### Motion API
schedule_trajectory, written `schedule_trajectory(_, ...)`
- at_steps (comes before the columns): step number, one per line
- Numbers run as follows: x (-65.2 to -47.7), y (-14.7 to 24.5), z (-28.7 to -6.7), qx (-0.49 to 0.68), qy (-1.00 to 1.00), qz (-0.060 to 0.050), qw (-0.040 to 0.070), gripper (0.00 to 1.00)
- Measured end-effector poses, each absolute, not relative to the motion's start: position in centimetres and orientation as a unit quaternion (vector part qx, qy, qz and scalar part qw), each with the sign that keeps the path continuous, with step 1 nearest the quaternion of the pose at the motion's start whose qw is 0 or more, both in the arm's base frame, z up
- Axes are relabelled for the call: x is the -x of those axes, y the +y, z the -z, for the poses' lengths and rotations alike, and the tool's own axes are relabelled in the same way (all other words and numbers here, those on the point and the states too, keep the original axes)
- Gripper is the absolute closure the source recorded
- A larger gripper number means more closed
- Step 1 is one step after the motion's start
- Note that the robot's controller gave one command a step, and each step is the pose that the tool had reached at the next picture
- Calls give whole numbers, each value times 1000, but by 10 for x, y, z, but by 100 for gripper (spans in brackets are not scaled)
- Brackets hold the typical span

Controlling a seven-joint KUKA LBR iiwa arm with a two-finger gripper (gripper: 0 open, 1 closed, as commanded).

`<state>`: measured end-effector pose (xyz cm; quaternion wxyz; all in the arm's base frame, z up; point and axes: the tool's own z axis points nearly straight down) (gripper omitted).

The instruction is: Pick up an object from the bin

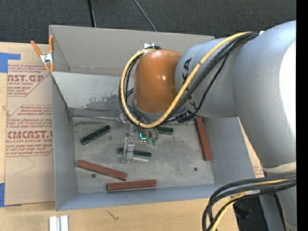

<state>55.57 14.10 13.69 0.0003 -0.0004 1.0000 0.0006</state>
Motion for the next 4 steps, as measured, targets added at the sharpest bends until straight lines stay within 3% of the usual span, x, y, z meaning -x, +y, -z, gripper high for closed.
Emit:
schedule_trajectory(1, -557, 101, -73, 26, 1000, 0, 0, 100)
schedule_trajectory(3, -552, 115, -72, 71, 997, 1, 2, 100)
schedule_trajectory(4, -548, 86, -277, 99, 995, 0, 0, 100)
